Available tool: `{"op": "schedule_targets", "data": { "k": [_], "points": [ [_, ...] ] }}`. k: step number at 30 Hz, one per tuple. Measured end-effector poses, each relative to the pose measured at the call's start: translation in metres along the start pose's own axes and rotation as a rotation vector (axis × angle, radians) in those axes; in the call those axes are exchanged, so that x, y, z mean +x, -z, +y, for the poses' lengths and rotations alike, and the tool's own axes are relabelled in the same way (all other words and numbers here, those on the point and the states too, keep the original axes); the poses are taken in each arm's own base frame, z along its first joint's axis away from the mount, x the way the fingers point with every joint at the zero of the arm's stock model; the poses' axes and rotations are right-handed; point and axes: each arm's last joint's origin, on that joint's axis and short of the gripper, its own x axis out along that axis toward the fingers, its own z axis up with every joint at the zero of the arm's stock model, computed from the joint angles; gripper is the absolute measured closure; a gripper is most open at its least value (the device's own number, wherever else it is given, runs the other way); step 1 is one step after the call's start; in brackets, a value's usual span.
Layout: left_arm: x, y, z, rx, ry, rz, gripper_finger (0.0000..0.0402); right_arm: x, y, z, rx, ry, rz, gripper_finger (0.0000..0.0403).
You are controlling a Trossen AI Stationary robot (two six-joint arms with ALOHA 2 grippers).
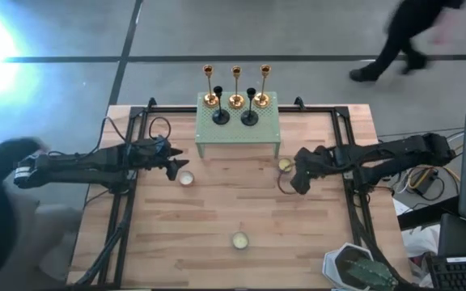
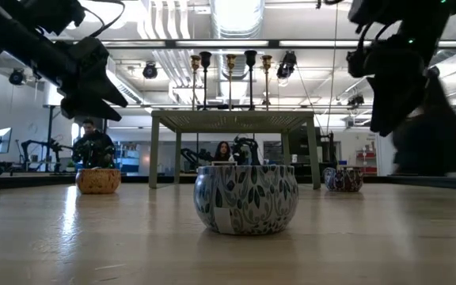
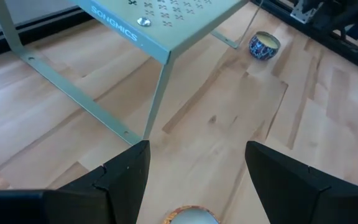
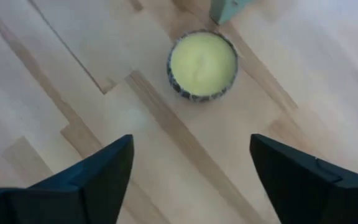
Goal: Pick & Place candle stick holders
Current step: Put the red patterned scented candle on the shelf
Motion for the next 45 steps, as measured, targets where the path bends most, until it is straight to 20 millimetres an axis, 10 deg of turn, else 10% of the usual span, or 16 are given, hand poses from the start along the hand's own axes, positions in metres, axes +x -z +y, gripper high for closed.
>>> {"op": "schedule_targets", "data": {
  "k": [22, 45],
  "points": [
    [0.0, -0.002, 0.003, 0.115, -0.113, -0.052, 0.0133, 0.026, -0.028, -0.014, -0.357, 0.018, -0.005, 0.0063],
    [0.0, -0.002, 0.003, 0.153, -0.113, -0.052, 0.0133, 0.073, -0.038, 0.002, -0.329, 0.044, 0.034, 0.0069]
  ]
}}
